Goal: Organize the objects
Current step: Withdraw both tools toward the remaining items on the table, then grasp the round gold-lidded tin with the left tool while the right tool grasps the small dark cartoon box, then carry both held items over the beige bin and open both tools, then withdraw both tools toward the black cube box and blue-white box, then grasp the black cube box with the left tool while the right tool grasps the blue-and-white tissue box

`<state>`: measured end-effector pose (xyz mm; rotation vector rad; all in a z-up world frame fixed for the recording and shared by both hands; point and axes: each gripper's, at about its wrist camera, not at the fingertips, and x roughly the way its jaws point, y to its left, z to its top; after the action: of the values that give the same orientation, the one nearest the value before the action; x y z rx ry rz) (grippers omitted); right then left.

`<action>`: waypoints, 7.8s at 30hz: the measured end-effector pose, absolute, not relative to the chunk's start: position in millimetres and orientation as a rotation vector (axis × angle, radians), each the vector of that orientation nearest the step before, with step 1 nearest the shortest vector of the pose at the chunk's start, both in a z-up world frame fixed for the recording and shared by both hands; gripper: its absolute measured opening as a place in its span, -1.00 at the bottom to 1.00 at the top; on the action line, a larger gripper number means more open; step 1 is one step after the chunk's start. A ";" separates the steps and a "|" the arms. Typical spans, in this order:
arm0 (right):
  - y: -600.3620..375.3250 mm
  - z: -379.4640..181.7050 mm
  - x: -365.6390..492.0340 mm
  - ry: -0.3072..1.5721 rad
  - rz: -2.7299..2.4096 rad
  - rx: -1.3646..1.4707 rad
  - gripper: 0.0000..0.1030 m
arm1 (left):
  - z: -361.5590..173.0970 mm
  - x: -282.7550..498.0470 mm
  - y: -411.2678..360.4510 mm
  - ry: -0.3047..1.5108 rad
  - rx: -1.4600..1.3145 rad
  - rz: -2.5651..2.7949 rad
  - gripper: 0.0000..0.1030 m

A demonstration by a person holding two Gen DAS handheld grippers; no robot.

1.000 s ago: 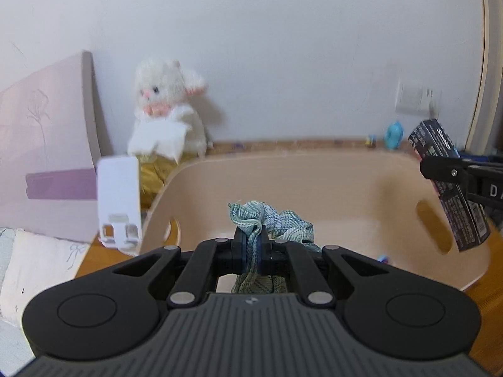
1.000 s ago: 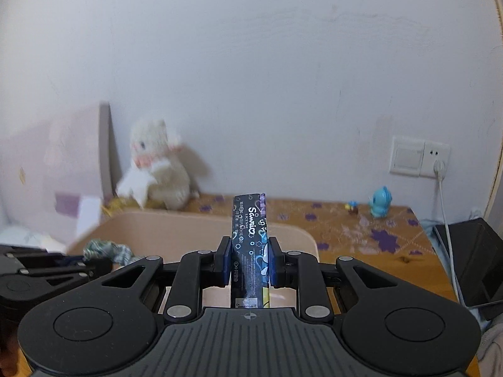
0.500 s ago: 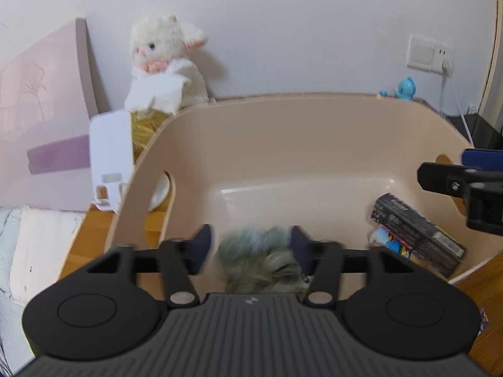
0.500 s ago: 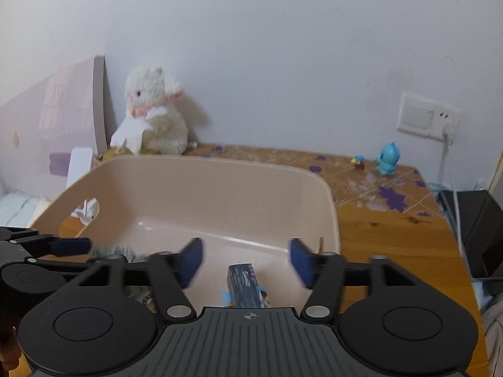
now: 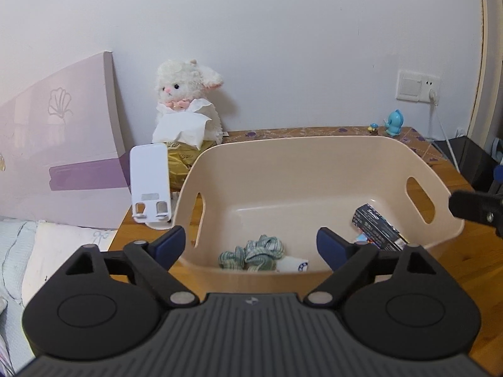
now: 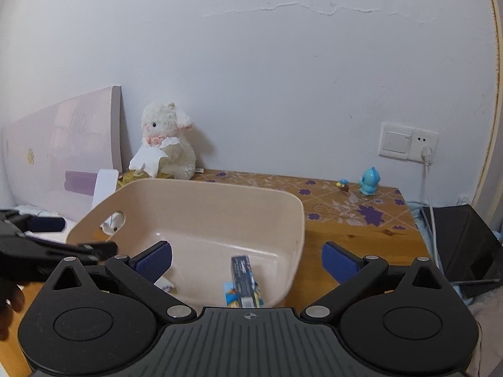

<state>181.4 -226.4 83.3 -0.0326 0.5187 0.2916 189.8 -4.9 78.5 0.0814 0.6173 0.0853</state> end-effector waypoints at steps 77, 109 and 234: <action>-247.2 -20.6 131.5 0.697 0.246 -0.115 -0.11 | -25.1 136.1 71.4 0.714 0.030 0.073 0.09; -244.5 98.4 177.4 0.411 0.262 0.037 -0.11 | 94.2 177.5 27.6 0.460 0.044 0.009 0.09; -150.6 -65.7 156.7 0.691 0.318 -0.115 0.26 | -52.5 165.7 28.2 0.654 0.020 -0.046 0.09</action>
<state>156.7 -150.6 -65.7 -0.1150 0.6914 0.3178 165.7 28.2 -52.5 0.0198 0.6539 -0.0457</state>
